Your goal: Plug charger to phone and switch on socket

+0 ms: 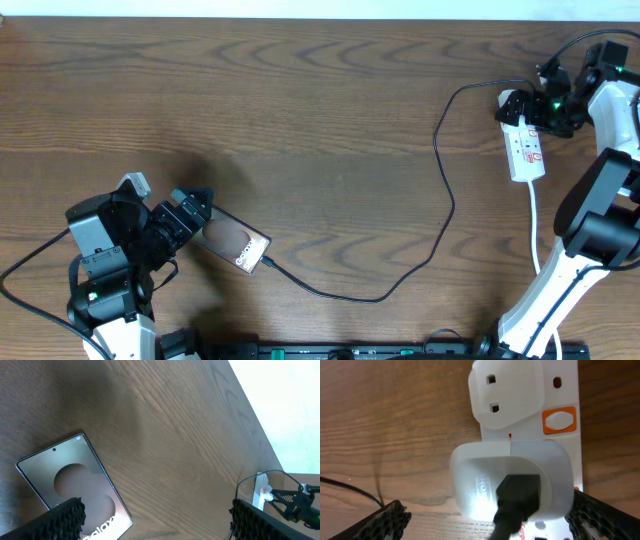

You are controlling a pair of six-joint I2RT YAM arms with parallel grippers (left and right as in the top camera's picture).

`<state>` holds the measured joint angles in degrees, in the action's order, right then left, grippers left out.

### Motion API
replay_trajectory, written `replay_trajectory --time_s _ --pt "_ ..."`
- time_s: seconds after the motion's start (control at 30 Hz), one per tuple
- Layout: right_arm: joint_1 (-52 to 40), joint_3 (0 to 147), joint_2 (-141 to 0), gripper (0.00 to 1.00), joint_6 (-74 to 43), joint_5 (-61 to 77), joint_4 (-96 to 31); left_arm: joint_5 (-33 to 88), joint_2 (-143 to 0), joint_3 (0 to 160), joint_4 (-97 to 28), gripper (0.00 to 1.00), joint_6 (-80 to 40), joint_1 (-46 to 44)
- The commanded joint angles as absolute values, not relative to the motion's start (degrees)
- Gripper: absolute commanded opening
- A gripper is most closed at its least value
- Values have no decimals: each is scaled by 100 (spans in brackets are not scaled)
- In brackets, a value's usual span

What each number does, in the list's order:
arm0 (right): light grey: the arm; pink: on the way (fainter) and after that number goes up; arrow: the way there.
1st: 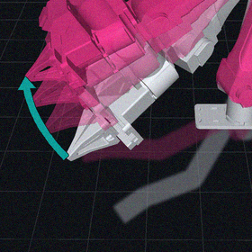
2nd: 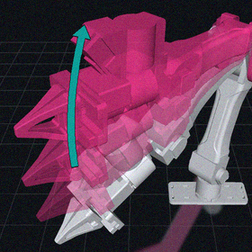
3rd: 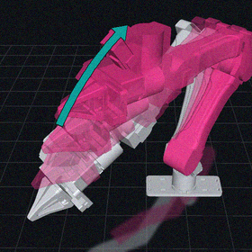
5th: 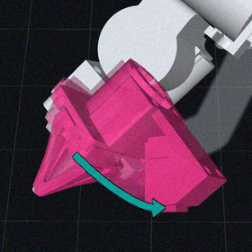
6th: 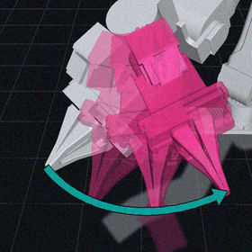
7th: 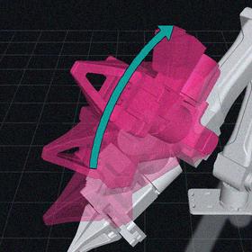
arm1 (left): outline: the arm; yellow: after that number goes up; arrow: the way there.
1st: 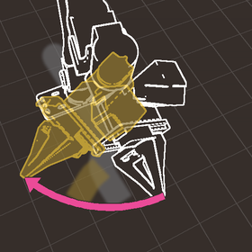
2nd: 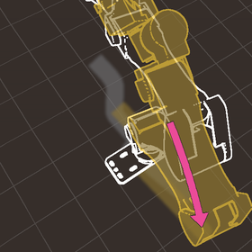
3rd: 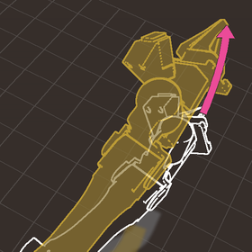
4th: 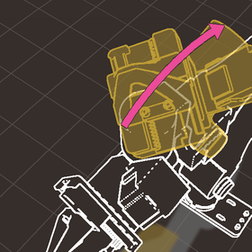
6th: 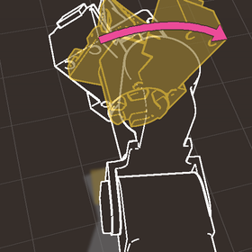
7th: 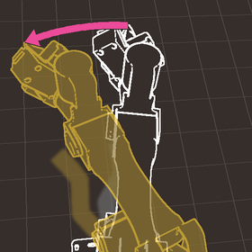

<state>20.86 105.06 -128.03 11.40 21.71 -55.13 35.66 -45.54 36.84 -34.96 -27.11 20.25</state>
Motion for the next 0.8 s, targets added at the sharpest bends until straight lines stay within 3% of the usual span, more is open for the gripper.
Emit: replay_trajectory --time_s 0.0,0.53,0.77 --pt "1959 10521 -13093 97 1013 2324 -5516 3531 -4523 3765 -3514 91 -2659 2045" --pt "1940 10521 -13347 91 580 2827 -5601 3531 -4523 3765 -3514 91 -2661 2045" --pt "1942 10521 -13347 89 582 2425 -5756 3533 -4523 3765 -3522 91 -2661 2045"
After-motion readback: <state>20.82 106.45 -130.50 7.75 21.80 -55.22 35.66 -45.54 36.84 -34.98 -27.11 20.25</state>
